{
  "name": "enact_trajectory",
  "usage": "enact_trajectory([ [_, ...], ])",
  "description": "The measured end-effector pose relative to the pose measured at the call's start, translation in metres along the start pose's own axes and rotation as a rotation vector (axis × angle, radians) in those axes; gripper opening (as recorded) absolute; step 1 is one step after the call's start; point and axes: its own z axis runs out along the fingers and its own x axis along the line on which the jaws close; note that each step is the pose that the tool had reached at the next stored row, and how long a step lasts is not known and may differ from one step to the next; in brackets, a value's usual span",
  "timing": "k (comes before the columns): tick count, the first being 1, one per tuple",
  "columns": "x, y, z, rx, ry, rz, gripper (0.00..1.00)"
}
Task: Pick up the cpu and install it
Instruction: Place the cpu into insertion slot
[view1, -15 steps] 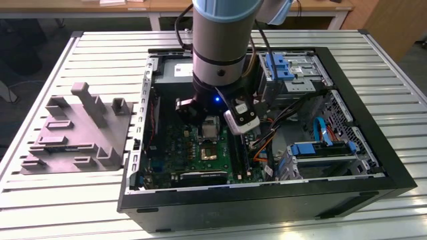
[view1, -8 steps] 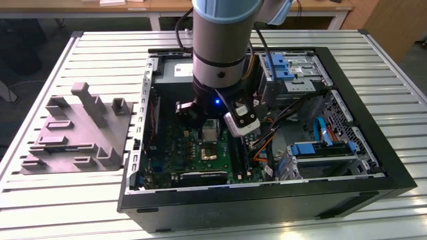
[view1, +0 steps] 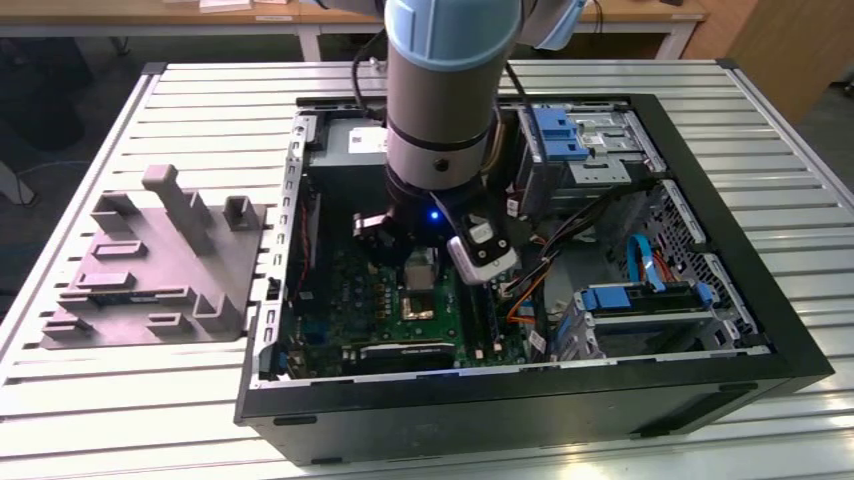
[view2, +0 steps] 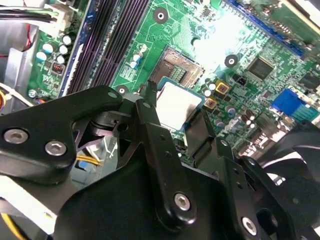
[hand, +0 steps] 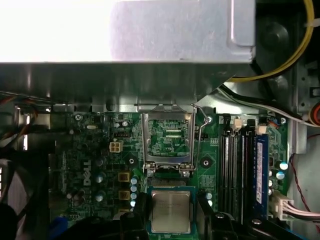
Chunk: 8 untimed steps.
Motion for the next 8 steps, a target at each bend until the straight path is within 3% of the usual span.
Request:
enact_trajectory([
  [8,-0.0006,-0.001,0.0124,0.0001,0.004,-0.002,0.47],
])
